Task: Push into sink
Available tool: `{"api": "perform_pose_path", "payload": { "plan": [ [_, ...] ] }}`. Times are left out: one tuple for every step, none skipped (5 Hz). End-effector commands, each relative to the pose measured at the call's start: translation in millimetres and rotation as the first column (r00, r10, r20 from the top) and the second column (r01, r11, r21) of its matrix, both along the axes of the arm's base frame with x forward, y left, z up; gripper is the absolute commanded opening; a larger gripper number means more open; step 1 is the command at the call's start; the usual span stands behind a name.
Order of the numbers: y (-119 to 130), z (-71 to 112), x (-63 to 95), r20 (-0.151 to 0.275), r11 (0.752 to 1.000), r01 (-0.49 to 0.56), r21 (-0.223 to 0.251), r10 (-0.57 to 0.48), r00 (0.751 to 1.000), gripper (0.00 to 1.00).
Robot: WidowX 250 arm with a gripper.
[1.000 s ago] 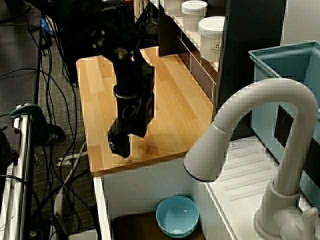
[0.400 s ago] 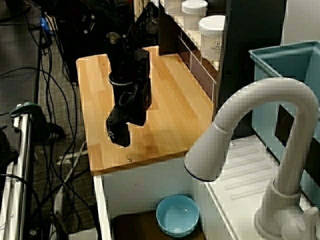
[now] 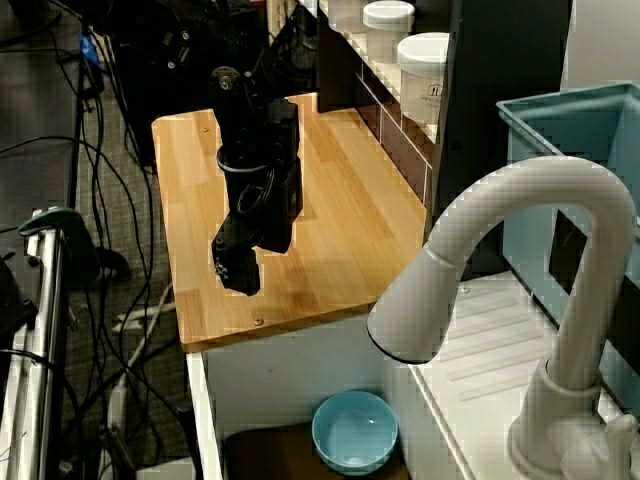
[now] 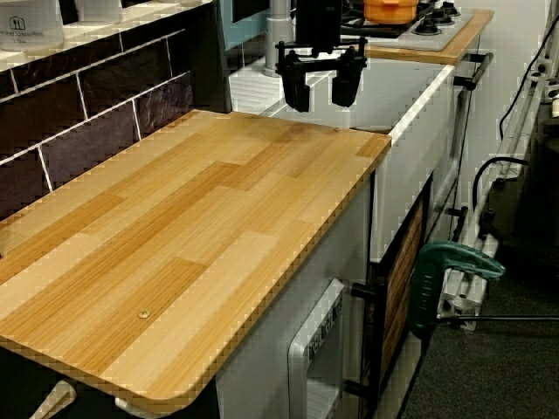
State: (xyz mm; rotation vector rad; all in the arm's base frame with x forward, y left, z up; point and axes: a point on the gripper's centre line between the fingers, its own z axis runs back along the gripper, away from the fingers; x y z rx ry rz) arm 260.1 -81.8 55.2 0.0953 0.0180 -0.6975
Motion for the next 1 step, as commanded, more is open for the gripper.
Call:
{"api": "perform_pose_path", "payload": {
  "plan": [
    [1.7,12.0,1.5,0.043,1.0,0.002,-0.015,-0.001,0.999,1.0]
  ]
}}
